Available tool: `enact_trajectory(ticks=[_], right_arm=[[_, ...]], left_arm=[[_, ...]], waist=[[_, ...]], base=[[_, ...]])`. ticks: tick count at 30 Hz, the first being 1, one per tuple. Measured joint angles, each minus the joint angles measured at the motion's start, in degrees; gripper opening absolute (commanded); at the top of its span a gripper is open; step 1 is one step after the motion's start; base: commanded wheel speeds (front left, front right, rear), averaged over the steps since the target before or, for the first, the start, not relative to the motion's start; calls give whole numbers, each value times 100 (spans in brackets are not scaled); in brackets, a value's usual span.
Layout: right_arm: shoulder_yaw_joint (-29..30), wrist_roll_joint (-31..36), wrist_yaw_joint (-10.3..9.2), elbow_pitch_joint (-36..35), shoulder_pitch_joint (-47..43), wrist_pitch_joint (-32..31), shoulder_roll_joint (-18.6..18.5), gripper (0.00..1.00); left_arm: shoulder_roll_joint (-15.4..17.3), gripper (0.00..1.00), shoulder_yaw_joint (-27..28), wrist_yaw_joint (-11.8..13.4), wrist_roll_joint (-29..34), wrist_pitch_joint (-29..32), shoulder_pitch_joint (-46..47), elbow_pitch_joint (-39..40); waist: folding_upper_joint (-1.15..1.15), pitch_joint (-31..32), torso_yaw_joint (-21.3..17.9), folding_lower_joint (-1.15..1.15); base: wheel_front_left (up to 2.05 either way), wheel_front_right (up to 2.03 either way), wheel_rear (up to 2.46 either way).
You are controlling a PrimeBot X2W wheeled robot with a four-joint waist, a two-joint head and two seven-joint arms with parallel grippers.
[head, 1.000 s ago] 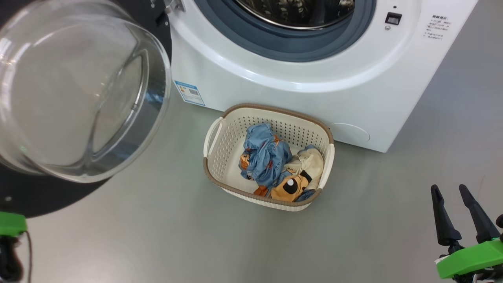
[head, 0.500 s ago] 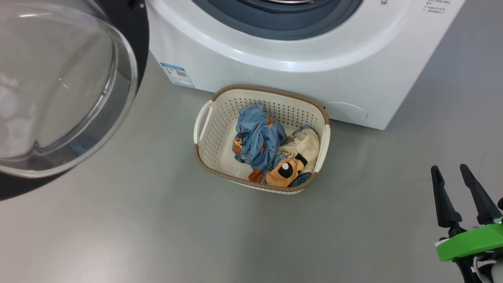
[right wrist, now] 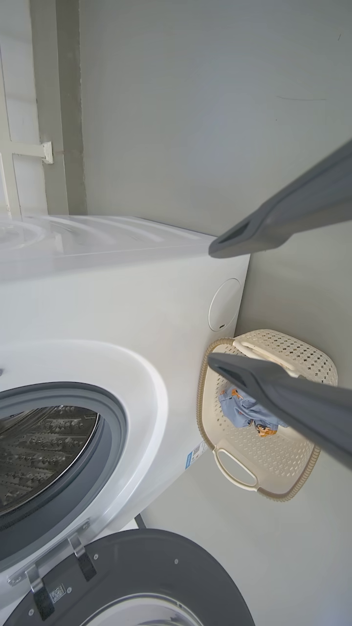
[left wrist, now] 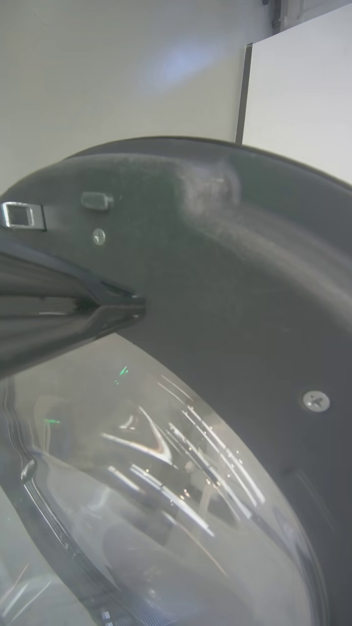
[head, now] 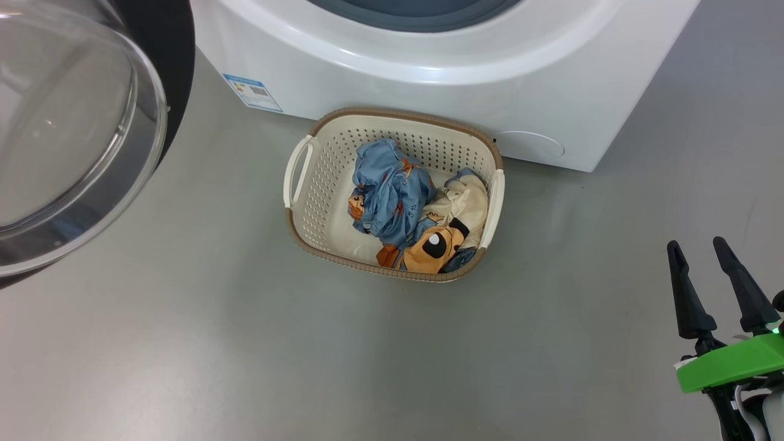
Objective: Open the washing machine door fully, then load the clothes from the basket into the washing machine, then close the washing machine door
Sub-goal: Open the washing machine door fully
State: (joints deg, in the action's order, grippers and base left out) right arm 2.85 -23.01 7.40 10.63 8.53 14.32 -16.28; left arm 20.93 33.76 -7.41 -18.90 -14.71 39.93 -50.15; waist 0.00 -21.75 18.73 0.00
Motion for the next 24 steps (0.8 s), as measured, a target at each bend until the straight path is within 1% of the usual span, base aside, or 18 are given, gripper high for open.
enact_trajectory(ticks=[8, 13, 19, 22, 23, 24], right_arm=[[-29, 14, 0, 26, 37, -1, 8, 100], [-58, 14, 0, 45, 35, -1, 47, 100], [-132, 14, 0, 82, 2, -1, 68, 100], [-192, 13, 0, 91, -41, -1, 77, 100], [-196, 10, 0, 92, -40, -1, 77, 100], [-201, 9, 0, 94, -40, -1, 77, 100]], left_arm=[[-21, 0, -93, 0, -5, 1, 21, -37], [-180, 0, -129, 0, -204, 1, -68, 209], [-346, 0, -215, 0, -413, 1, -681, 564], [-457, 0, -383, 1, -488, 1, -995, 791], [-495, 2, -433, 1, -526, 1, -1089, 888], [-537, 7, -463, 1, -578, 1, -1178, 984]], waist=[[0, 61, 11, 0], [0, 222, 23, 0], [0, 477, 42, 0], [0, 612, 54, 0], [0, 655, 59, 0], [0, 698, 61, 0]], base=[[0, 0, 0], [0, 0, 0], [0, 0, 0], [0, 0, 0], [0, 0, 0], [0, 0, 0]])
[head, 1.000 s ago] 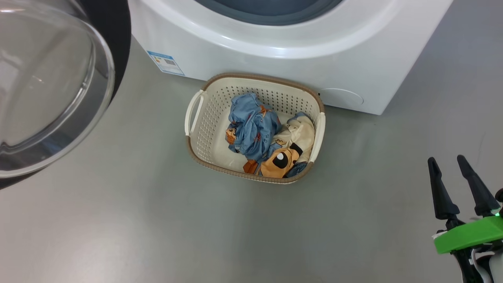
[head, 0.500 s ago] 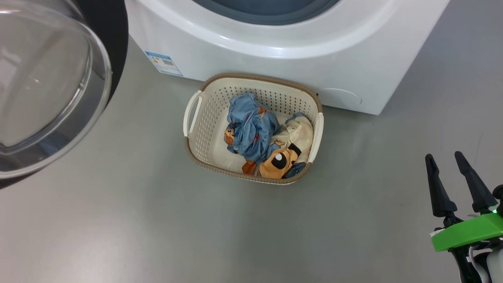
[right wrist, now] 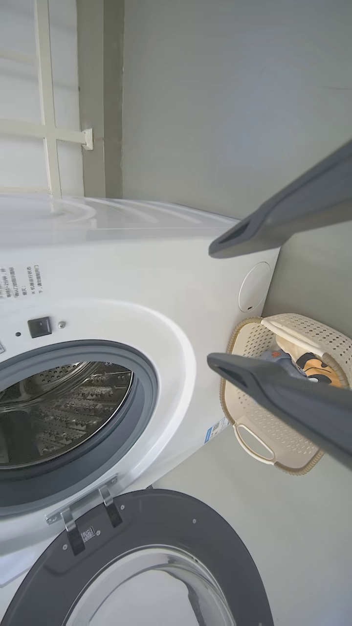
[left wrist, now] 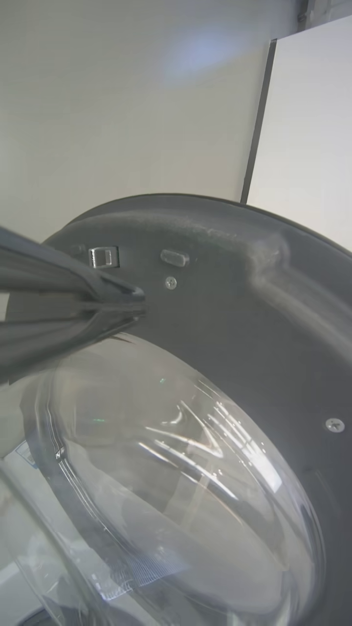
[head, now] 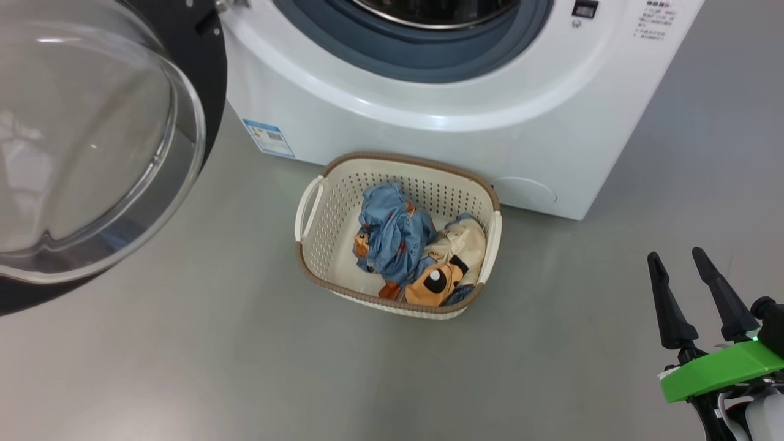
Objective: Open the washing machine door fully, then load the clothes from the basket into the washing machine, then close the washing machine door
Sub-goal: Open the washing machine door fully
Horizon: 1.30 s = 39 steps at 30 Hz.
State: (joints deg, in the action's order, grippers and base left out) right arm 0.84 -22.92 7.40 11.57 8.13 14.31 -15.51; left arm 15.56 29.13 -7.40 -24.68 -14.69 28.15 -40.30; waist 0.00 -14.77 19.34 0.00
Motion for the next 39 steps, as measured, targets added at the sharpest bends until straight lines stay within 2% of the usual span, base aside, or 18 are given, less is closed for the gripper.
enact_trajectory(ticks=[6, 7, 9, 23, 27, 39], right_arm=[[-51, -46, 0, 38, -23, 1, 11, 100], [-51, -48, 0, 37, -41, 1, 18, 100], [-49, -79, 0, 36, -145, 1, 27, 100], [-3, -97, 0, 16, -360, 0, 100, 100], [13, -98, 0, 5, -360, 0, 120, 100], [159, -111, 0, -44, -361, 0, 227, 100]], left_arm=[[-140, 53, -259, 0, -149, 0, -605, 531], [-169, 72, -327, 0, -158, 0, -692, 615], [-211, 100, -492, 0, -164, 0, -852, 762], [-320, 100, -1261, 0, -179, 1, -1763, 1779], [-408, 100, -1586, 0, -189, 1, -1896, 2027], [-376, 100, -2361, 0, -287, 0, -2033, 2468]], waist=[[0, 261, -7, 0], [0, 305, -12, 0], [0, 388, -30, 0], [0, 648, -499, 0], [0, 660, -657, 0], [0, 655, -1164, 0]], base=[[0, 0, 0], [0, 0, 0], [0, 0, 0], [0, 0, 0], [0, 0, 0], [0, 0, 0]])
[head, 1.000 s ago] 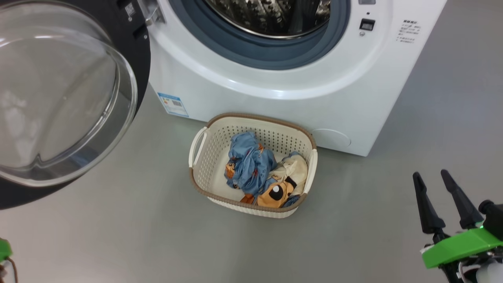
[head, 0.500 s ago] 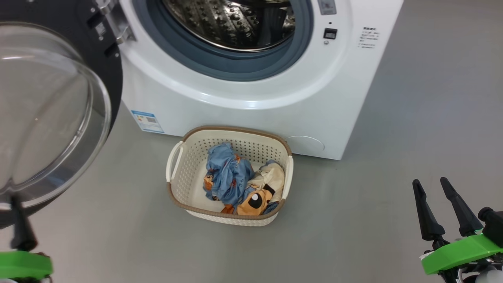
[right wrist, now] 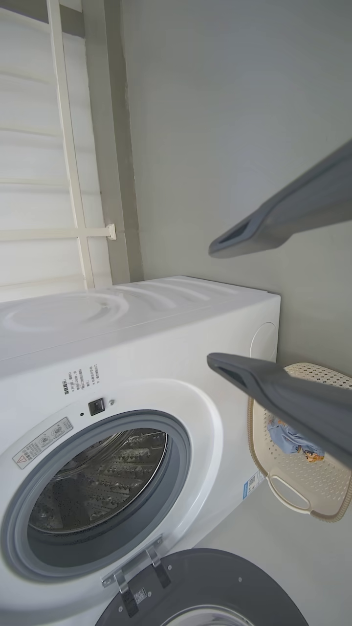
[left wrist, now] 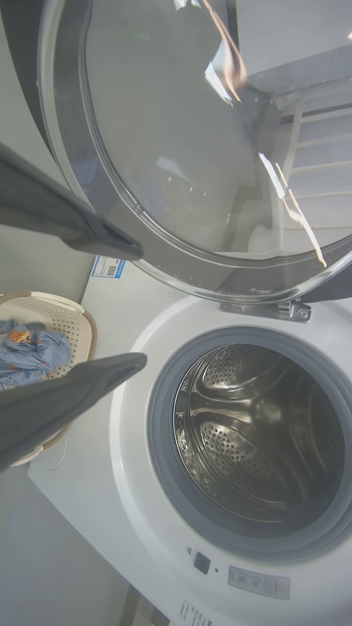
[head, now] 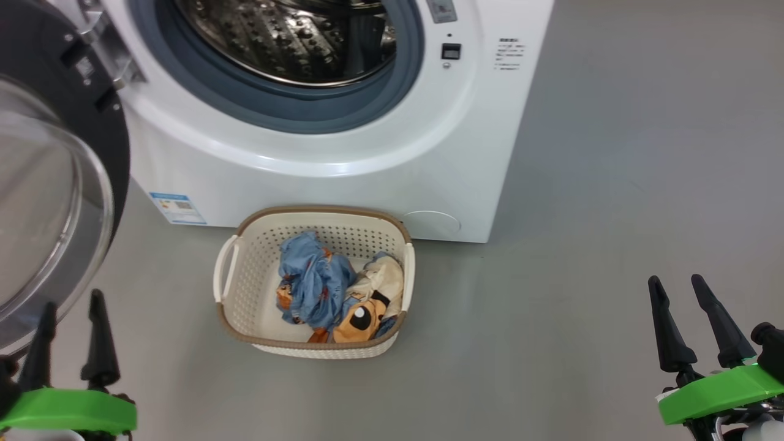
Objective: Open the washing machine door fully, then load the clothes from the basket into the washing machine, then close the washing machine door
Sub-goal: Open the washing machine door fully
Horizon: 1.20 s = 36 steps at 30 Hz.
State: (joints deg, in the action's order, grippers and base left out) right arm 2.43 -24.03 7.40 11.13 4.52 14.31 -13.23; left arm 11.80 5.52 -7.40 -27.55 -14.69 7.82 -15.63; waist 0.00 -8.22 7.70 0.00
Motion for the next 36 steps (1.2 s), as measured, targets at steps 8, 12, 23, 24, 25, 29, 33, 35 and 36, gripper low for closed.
enact_trajectory(ticks=[8, 12, 23, 24, 25, 29, 33, 35, 36], right_arm=[[54, -26, 0, -9, -61, 0, 44, 100], [67, -26, 0, -7, -122, 0, 60, 100], [149, -29, 0, -12, -126, 0, 70, 100], [153, -29, 0, -13, -126, 1, 71, 100], [159, -30, 0, -13, -127, 1, 74, 100], [182, -31, 0, -30, -215, 0, 82, 100], [198, -45, 0, -27, -328, 0, 101, 100], [200, -45, 0, -29, -331, 0, 111, 100], [203, -45, 0, -29, -331, 0, 116, 100]], left_arm=[[191, 100, -470, 0, -110, 1, -208, 196], [199, 100, -579, 0, -110, 1, -214, 259], [210, 100, -861, 0, -102, 1, -328, 419], [209, 100, -869, 0, -102, 1, -328, 430], [209, 100, -872, 0, -102, 1, -329, 430], [193, 100, -883, 0, -100, 1, -366, 447], [194, 100, -934, 0, -100, 1, -466, 468], [193, 100, -954, 0, -100, 1, -466, 487], [194, 100, -958, 0, -99, 1, -466, 501]], waist=[[0, 9, -357, 0], [0, 12, -539, 0], [0, 54, -955, 0], [0, 60, -985, 0], [0, 67, -1014, 0], [0, 113, -1104, 0], [0, 152, -1154, 0], [0, 158, -1163, 0], [0, 159, -1163, 0]], base=[[0, 0, 0], [0, 0, 0], [0, 0, 0], [0, 0, 0], [0, 0, 0], [0, 0, 0], [0, 0, 0], [0, 0, 0], [0, 0, 0]])
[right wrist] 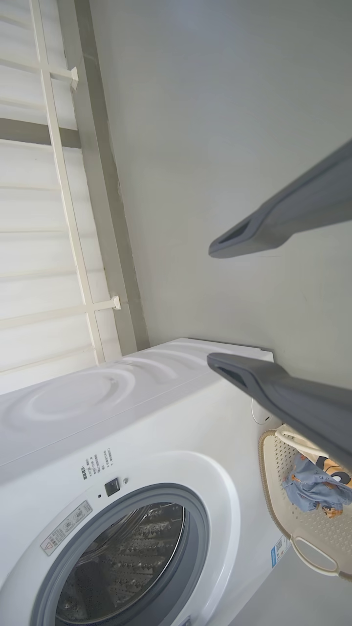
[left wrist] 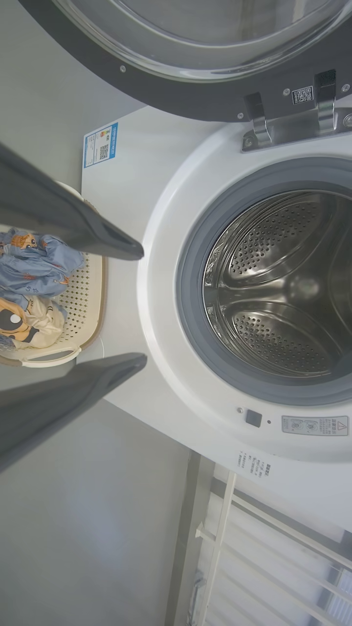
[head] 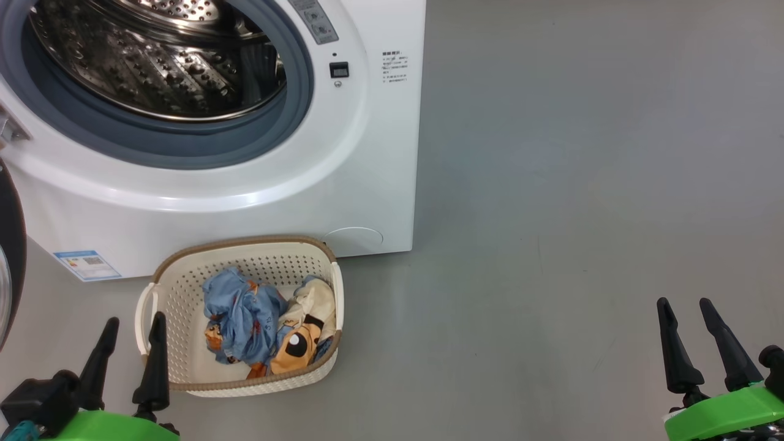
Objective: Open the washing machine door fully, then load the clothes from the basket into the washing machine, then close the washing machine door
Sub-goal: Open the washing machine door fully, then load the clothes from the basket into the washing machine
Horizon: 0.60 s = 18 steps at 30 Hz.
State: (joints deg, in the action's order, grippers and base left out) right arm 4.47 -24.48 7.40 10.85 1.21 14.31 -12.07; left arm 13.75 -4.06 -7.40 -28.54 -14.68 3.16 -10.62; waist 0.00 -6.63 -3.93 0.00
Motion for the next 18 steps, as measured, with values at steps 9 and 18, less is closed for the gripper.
enact_trajectory(ticks=[9, 18], right_arm=[[13, 0, 0, -33, 1, 0, 37, 100], [11, 0, 0, -34, 3, 0, 36, 100]], left_arm=[[-1, 100, -12, 0, 4, 0, 0, 53], [-1, 100, -68, 0, -164, 0, 1, -4]], waist=[[0, -46, 42, 0], [0, -77, 77, 0]], base=[[0, 0, 0], [1, -3, 2]])
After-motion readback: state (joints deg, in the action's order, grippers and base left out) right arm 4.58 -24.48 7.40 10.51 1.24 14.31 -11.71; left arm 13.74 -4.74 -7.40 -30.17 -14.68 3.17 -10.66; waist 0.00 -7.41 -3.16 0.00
